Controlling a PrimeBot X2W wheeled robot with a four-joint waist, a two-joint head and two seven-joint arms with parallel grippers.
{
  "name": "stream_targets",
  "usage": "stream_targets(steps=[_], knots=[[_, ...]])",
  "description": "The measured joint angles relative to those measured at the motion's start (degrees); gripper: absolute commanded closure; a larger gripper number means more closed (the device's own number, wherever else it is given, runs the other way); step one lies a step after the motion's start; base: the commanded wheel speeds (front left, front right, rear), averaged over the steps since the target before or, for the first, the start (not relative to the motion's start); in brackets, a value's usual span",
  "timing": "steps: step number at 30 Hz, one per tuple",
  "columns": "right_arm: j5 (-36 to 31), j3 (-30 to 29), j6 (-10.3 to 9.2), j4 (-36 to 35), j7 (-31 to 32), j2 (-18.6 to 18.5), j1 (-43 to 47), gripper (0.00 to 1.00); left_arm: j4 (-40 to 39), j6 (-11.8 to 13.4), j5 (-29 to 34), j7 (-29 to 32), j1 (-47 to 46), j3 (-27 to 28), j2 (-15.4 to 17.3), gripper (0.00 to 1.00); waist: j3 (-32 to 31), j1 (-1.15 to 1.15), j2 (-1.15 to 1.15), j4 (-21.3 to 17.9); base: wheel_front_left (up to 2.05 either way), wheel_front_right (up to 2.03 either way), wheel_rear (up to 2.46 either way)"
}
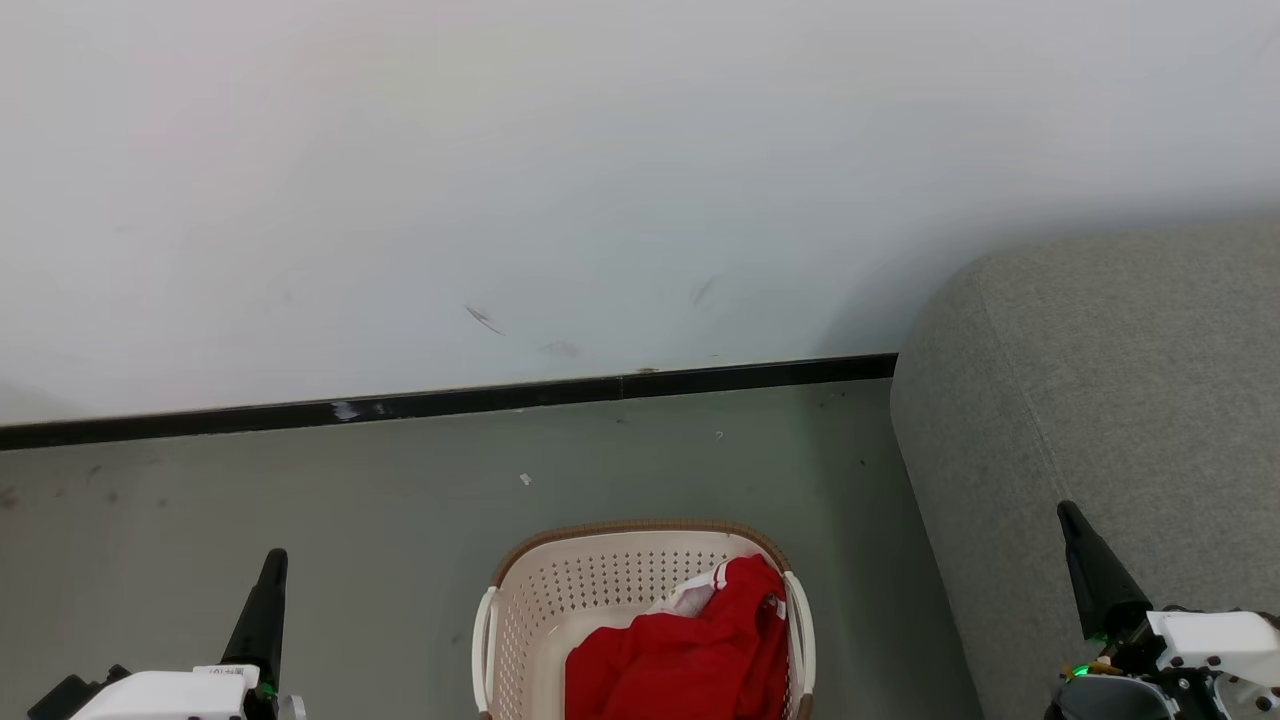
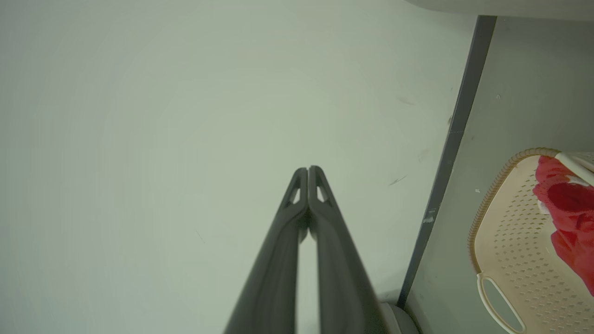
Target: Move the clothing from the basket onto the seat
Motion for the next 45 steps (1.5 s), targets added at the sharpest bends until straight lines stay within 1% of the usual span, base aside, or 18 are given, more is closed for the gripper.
stream_targets(steps=[3,4,9,17,22,29,35,45], knots=[[0.0,0.0,0.00,0.0,0.0,0.0,0.0,1.00,0.0,0.0,0.0,0.0,0.0,0.0,0.0,1.00,0.0,0.00,0.00,0.0,0.00,0.00,0.00],[0.0,0.1,0.01,0.2,0.0,0.1,0.2,0.00,0.3,0.0,0.0,0.0,0.2,0.0,-0.1,0.00,0.0,0.00,0.00,0.0,0.00,0.00,0.00],[0.0,0.7,-0.01,2.5,-0.1,1.5,3.0,0.00,2.8,0.1,0.0,0.0,2.8,-0.4,-1.6,0.00,0.0,0.00,0.00,0.0,0.00,0.00,0.00],[-1.2,1.1,0.00,2.1,-0.9,1.5,3.2,0.00,2.2,0.1,0.9,-1.0,2.8,-1.6,-1.6,0.00,0.0,0.00,0.00,0.0,0.00,0.00,0.00],[-3.6,1.9,0.00,1.9,-1.7,1.5,3.2,0.00,1.8,0.1,2.7,-2.0,2.8,-2.5,-1.5,0.00,0.0,0.00,0.00,0.0,0.00,0.00,0.00],[-8.5,2.5,0.00,1.6,-3.1,1.0,3.2,0.00,1.2,0.1,6.5,-3.5,2.8,-3.8,-1.0,0.00,-0.3,0.04,0.00,0.1,0.00,0.00,0.00],[-13.5,2.6,0.00,0.6,-4.1,0.7,3.2,0.00,0.5,0.5,10.8,-4.6,2.7,-4.9,0.1,0.00,-0.6,0.19,0.00,0.2,0.00,0.00,0.00],[-23.8,3.4,0.00,-1.0,-5.4,0.2,3.2,0.00,-1.4,2.0,19.8,-6.3,2.5,-6.5,0.6,0.00,-1.1,0.63,0.00,0.4,0.00,0.00,0.00]])
